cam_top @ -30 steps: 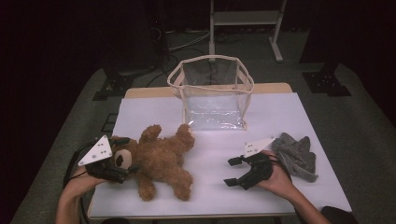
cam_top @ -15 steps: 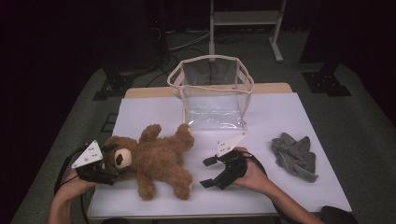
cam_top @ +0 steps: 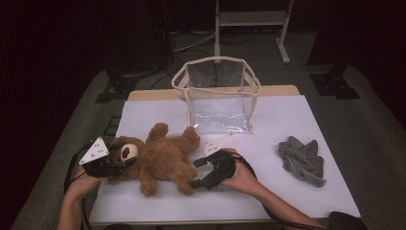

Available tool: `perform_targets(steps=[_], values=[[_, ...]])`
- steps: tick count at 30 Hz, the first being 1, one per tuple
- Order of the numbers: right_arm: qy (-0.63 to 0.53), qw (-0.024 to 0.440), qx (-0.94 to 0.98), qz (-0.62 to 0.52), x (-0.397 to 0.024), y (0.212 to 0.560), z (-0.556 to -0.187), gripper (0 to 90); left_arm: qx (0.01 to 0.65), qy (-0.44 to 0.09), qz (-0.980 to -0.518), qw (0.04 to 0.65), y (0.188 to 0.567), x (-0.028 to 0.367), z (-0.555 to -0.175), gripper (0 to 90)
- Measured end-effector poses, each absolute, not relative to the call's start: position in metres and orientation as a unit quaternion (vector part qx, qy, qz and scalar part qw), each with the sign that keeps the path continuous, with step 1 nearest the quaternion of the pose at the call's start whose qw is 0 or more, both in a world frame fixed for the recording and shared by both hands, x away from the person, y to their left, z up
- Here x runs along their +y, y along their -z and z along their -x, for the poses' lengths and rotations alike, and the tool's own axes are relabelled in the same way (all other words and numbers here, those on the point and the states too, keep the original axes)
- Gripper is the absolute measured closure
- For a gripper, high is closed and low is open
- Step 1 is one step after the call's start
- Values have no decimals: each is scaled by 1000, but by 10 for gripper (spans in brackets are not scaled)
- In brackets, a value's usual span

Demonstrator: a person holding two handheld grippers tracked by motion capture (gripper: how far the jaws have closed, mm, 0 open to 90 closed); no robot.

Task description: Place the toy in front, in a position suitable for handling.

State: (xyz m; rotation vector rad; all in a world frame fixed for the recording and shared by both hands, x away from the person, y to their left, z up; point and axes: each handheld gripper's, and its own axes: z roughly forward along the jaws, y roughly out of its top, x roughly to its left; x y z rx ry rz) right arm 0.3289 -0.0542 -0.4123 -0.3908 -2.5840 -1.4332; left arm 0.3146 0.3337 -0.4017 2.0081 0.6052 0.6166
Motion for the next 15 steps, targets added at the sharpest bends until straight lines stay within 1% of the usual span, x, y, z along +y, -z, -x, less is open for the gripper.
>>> perform_targets(steps=[8, 9, 11, 12, 13, 15], values=[[469, 92, -870, 126, -32, 416, -326, 174, 242, -249, -819, 457, 401, 333, -315, 320], [464, 88, -872, 126, -29, 417, -325, 189, 241, -250, -819, 456, 400, 332, -314, 322], [456, 86, -876, 129, -24, 418, -325, 261, 240, -250, -820, 456, 400, 333, -313, 331], [450, 98, -877, 138, -23, 419, -328, 428, 237, -251, -820, 456, 400, 333, -313, 344], [450, 98, -877, 138, -23, 419, -328, 428, 234, -254, -820, 456, 400, 333, -311, 344], [447, 103, -876, 149, -25, 419, -330, 531, 228, -255, -822, 456, 399, 333, -310, 356]])
